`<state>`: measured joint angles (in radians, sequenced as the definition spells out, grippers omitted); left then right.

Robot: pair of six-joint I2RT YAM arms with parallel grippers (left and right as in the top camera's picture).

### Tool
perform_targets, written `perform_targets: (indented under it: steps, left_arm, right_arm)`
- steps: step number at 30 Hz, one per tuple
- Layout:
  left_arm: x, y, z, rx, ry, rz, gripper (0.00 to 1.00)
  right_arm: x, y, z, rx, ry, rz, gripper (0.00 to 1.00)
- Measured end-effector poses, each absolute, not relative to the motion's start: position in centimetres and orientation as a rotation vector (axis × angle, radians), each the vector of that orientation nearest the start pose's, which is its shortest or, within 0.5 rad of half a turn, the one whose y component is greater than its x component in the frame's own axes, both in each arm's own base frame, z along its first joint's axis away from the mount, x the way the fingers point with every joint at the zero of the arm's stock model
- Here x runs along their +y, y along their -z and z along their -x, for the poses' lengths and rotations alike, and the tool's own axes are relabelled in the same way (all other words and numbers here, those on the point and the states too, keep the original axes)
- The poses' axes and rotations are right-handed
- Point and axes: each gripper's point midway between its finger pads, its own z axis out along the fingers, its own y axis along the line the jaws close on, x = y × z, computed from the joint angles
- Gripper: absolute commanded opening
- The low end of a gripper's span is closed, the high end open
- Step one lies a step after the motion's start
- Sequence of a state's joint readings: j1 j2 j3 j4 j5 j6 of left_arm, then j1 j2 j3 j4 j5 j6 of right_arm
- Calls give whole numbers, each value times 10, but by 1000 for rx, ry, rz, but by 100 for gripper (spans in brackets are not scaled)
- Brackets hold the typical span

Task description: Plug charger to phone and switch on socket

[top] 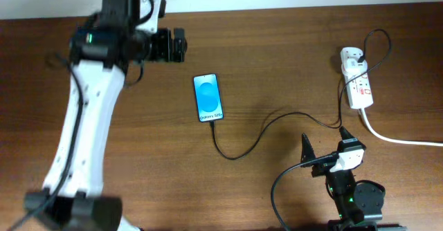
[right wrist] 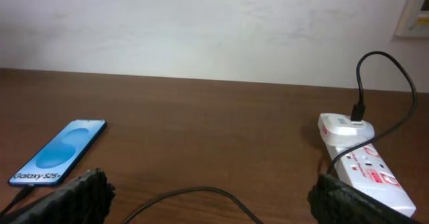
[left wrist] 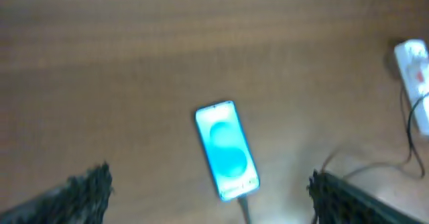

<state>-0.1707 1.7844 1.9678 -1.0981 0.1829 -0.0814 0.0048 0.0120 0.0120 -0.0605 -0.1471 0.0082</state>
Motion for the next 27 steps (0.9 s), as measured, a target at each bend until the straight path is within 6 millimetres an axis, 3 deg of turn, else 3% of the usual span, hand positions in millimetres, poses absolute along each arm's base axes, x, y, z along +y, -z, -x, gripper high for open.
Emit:
perform_targets:
  steps: [2,5,8,9,11,14,19,24,27]
  left_arm:
    - [-101,-282,-413,2343,314,-205,99]
    - [-80,-257,-369,2217,257,-253,99]
    - [-74,-260,-332,2009,155,-405,99]
    - [-74,-268,-331,1915,121,-435,99]
    - [-69,-265,-316,1764,46,-477,99]
    - [-47,-229,-287,1675,-57,-457,99]
    - [-27,-193,-262,1609,-165,-441,99]
    - [-24,-151,-247,1623,-205,-460,99]
    - [-21,-160,-245,1582,-228,-439,99]
  right_arm:
    - [26,-162,-244,1629,-130,110,98]
    - [27,-162,-244,1629,-130,111,98]
    - [27,-162,-244,1629,-131,111,98]
    - [27,-162,-244,1629,-131,111,98]
    - [27,-162,-244,1629,-131,111,98]
    - [27,-162,-244,1627,-131,110,98]
    - [27,-162,-244,1628,-134,109,99]
    - [27,-162,-244,1628,-134,108,98]
    - [27,-162,-244,1628,-134,109,98]
